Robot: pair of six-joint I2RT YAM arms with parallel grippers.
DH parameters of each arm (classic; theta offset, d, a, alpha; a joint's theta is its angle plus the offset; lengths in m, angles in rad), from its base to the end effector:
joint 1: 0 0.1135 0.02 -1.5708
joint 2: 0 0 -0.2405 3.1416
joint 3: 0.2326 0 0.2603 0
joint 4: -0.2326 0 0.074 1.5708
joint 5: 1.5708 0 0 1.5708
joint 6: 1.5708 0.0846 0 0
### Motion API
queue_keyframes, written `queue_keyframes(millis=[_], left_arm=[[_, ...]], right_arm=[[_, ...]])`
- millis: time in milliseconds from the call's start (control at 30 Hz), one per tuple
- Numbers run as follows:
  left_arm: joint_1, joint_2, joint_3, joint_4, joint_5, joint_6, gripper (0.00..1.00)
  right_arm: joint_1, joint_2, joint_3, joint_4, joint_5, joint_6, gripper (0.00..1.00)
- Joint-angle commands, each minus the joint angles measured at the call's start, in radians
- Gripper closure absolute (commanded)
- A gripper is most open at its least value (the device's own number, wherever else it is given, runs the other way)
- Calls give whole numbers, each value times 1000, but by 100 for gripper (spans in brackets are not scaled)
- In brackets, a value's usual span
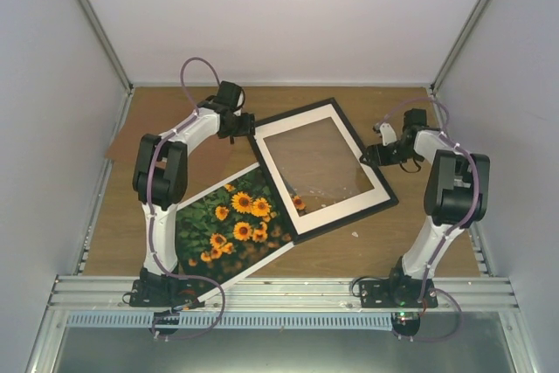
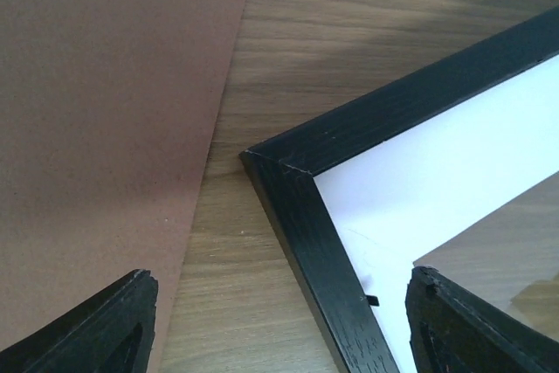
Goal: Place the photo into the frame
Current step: Adjust the photo frame item on the photo frame.
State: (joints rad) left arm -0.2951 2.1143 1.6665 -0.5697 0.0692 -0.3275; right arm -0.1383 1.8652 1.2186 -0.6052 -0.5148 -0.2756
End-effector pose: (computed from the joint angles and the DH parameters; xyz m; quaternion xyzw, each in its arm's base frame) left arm 0.4594 -0.1458 0.1290 -0.0061 0.9614 -0.1153 0.2497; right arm 0.3766 -0.0104 0.0988 -0.1058 0.9498 0.2144 0.2020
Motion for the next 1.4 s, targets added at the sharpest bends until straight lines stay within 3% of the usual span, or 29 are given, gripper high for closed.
queue_keyframes(millis=[0,200,667,967,1367], left_arm=[[-15,20,37,14,-18,-54,23],[-22,31,18,24,-29,-65,26],[-76,68,14,16,-132,-65,36],[-90,70,-5,1,-244,-73,52],[-89,63,-52,-3,-202,-73,55]], right_arm=[[9,42,-25,-24,-91,-37,34],[22,64,-49,-105,-194,-94,36],[23,-22,-102,-185,-264,-174,36],[24,-26,-94,-180,-261,-157,36],[24,-29,-90,-177,-253,-163,36]])
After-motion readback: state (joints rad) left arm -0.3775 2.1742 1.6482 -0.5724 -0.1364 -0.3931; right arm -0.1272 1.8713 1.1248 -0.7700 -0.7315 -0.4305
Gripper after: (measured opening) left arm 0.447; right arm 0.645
